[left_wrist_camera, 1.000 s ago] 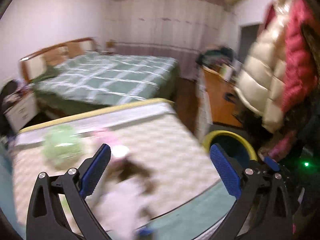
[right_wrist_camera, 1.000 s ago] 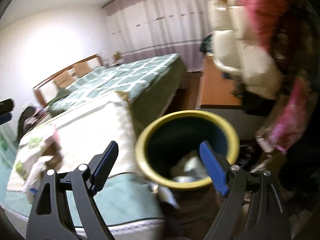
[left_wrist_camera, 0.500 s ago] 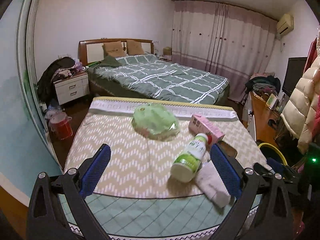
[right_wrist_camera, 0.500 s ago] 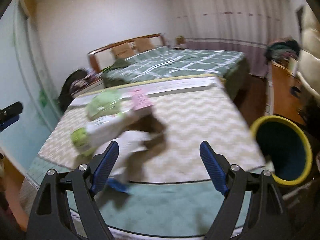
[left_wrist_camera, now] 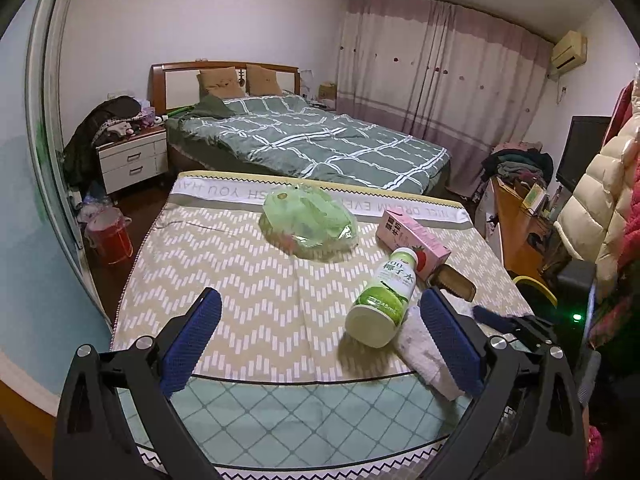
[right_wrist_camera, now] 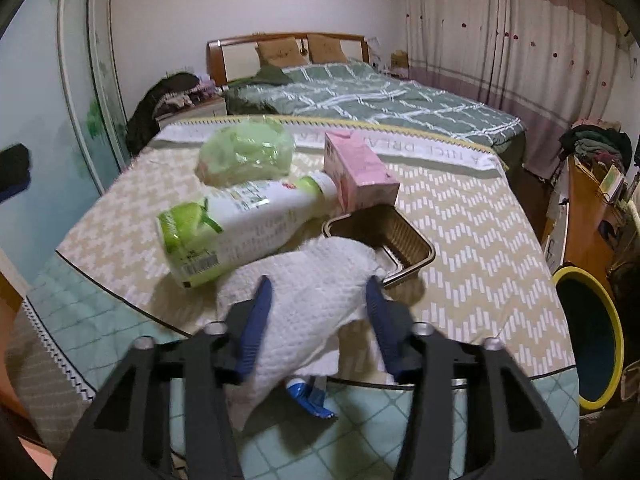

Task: Collect trash
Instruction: 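Grasp the white tissue with the right gripper and lift it, then carry the tissue over the yellow bin and open the right gripper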

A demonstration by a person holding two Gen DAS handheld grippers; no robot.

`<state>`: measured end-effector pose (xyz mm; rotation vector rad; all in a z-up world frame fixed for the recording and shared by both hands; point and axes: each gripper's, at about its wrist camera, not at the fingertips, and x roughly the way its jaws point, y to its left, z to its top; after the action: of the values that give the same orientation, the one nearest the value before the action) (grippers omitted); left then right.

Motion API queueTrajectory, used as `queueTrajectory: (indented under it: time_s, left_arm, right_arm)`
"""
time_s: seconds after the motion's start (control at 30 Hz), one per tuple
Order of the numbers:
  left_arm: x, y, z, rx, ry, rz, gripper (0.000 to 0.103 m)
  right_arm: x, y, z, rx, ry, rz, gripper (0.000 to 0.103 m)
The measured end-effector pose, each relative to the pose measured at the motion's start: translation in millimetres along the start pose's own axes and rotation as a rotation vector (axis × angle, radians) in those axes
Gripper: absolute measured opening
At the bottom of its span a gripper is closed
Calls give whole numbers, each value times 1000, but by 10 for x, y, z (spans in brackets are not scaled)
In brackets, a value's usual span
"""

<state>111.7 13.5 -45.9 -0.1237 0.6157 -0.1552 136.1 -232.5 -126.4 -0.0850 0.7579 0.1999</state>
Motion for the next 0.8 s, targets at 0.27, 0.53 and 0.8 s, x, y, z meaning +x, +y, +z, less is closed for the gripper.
queueTrajectory:
  time_s: [0.27,0.53,0.8]
  left_arm:
    - [53,-30,-18,1,11,-13,98]
    - [65,-50,-31,3,17,-17,98]
    - [57,-127,-29,18,19,-34,98]
  right_arm:
    - [-71,-52,67,22,-12,64,2]
    - [-434,-150,324,62,-101,141,2]
    - [-789,-228,641,60,-203,146,2]
